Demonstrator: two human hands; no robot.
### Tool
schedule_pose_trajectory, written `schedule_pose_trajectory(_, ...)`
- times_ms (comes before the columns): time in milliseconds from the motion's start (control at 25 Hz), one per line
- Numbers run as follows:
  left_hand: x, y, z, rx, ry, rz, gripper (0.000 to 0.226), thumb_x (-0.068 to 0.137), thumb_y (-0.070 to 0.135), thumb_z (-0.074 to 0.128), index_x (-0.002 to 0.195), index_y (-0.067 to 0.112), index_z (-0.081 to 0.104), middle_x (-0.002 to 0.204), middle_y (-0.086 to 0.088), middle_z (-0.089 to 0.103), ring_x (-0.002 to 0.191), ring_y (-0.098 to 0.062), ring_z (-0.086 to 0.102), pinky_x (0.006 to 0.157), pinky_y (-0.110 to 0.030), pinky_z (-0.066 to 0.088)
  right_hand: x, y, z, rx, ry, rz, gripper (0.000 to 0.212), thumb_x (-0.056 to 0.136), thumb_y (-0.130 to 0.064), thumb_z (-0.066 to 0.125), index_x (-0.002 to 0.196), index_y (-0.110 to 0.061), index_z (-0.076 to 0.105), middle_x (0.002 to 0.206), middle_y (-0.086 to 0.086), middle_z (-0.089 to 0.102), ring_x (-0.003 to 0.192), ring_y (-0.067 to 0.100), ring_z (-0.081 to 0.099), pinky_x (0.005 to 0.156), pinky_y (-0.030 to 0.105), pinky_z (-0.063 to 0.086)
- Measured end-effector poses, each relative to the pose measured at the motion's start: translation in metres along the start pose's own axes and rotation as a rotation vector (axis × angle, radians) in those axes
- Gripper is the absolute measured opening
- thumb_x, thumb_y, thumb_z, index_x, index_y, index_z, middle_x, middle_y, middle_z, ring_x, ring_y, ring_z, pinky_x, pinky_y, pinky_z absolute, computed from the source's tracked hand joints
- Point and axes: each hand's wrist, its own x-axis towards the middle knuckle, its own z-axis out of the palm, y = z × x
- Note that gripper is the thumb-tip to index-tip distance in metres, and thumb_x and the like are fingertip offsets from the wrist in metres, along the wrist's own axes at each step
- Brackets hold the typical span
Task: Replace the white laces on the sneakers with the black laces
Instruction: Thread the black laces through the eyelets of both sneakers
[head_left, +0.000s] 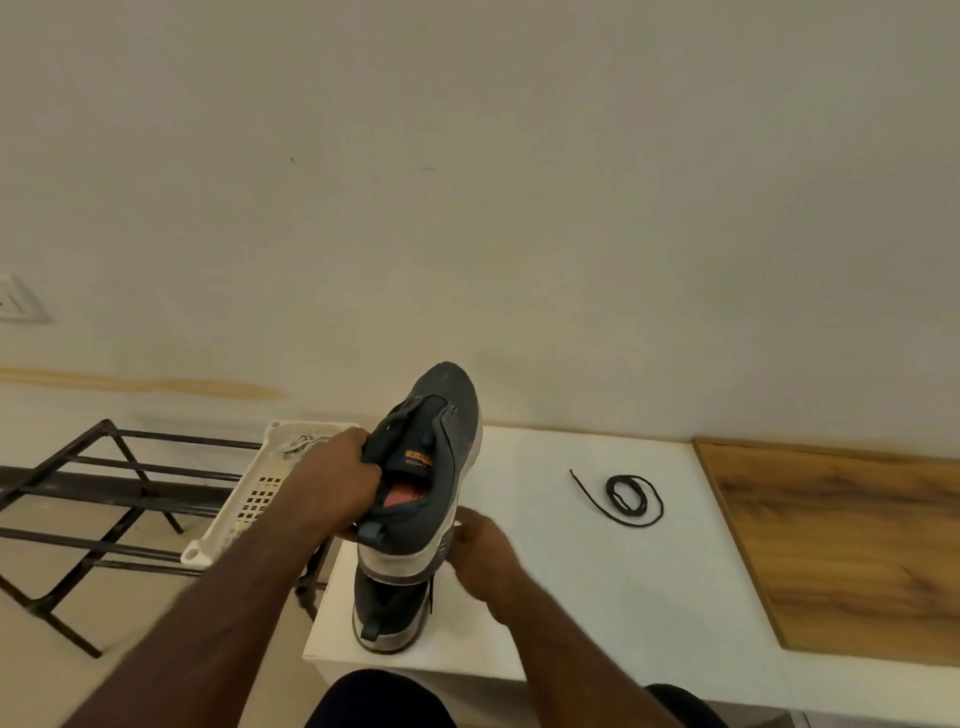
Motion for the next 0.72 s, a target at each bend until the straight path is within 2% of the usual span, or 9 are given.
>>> schedule_pose_trajectory(80, -0.002, 0.006, 0.014, -0.071, -0.036, -0.009, 0.015, 0.092, 0.012, 0.051, 0.105, 0.018, 0.054, 0.095, -0.010, 0.065, 0.082, -0.028, 0.068, 0.062, -0.042, 0.062, -0.006, 0.016, -0.032, 0.074, 0.123, 0.048, 0.036, 0.092, -0.017, 0.062, 0.125, -0.029, 0.067, 0.106, -0.003, 0.072, 0.099, 0.016, 0.067, 0.095, 0.044, 0.054)
schedule_pose_trajectory(160, -0.003, 0.013, 0.039, -0.033, -0.043, 0.003, 0.013, 0.091, 0.013, 0.051, 0.103, 0.019, 0.052, 0.094, -0.005, 0.063, 0.083, -0.024, 0.064, 0.067, -0.038, 0.058, -0.019, 0.018, -0.060, 0.277, 0.241, 0.060, 0.023, 0.095, -0.026, 0.064, 0.117, -0.027, 0.070, 0.102, -0.004, 0.073, 0.096, 0.016, 0.069, 0.090, 0.043, 0.058)
schedule_pose_trajectory(240, -0.008, 0.017, 0.072, 0.009, -0.021, 0.010, 0.013, 0.090, 0.014, 0.050, 0.101, 0.021, 0.050, 0.090, 0.000, 0.059, 0.080, -0.018, 0.059, 0.074, -0.034, 0.052, -0.034, 0.011, -0.078, 0.486, 0.221, 0.042, 0.018, 0.099, -0.036, 0.060, 0.111, -0.027, 0.070, 0.101, -0.004, 0.075, 0.094, 0.016, 0.071, 0.083, 0.037, 0.060)
schedule_pose_trajectory(280, -0.010, 0.018, 0.091, 0.012, -0.025, 0.007, 0.012, 0.090, 0.015, 0.049, 0.101, 0.020, 0.049, 0.090, -0.001, 0.060, 0.081, -0.018, 0.059, 0.078, -0.037, 0.053, -0.039, 0.012, -0.084, 0.520, 0.204, 0.035, 0.020, 0.099, -0.039, 0.059, 0.110, -0.026, 0.070, 0.101, -0.004, 0.075, 0.095, 0.014, 0.071, 0.082, 0.036, 0.061)
schedule_pose_trajectory(400, -0.019, 0.020, 0.141, 0.003, -0.124, -0.031, 0.014, 0.090, 0.017, 0.048, 0.104, 0.020, 0.046, 0.092, -0.004, 0.060, 0.084, -0.023, 0.063, 0.078, -0.045, 0.059, -0.049, 0.038, -0.089, 0.467, 0.248, 0.131, 0.020, 0.099, -0.038, 0.059, 0.105, -0.023, 0.070, 0.100, -0.001, 0.074, 0.096, 0.017, 0.071, 0.082, 0.041, 0.062)
schedule_pose_trajectory(560, -0.037, 0.012, 0.185, -0.034, -0.195, -0.083, 0.018, 0.092, 0.016, 0.051, 0.109, 0.019, 0.046, 0.088, -0.002, 0.059, 0.080, -0.019, 0.063, 0.074, -0.041, 0.060, -0.054, 0.083, -0.089, 0.385, 0.268, 0.256, 0.019, 0.098, -0.036, 0.058, 0.097, -0.023, 0.070, 0.097, 0.001, 0.073, 0.093, 0.020, 0.070, 0.082, 0.045, 0.062)
schedule_pose_trajectory(720, -0.037, 0.001, 0.201, -0.093, -0.240, -0.119, 0.027, 0.089, 0.027, 0.060, 0.111, 0.023, 0.043, 0.089, 0.000, 0.065, 0.075, -0.016, 0.066, 0.069, -0.039, 0.060, -0.047, 0.104, -0.094, 0.286, 0.251, 0.288, 0.022, 0.094, -0.042, 0.062, 0.087, -0.023, 0.072, 0.085, -0.003, 0.074, 0.084, 0.018, 0.071, 0.079, 0.044, 0.062)
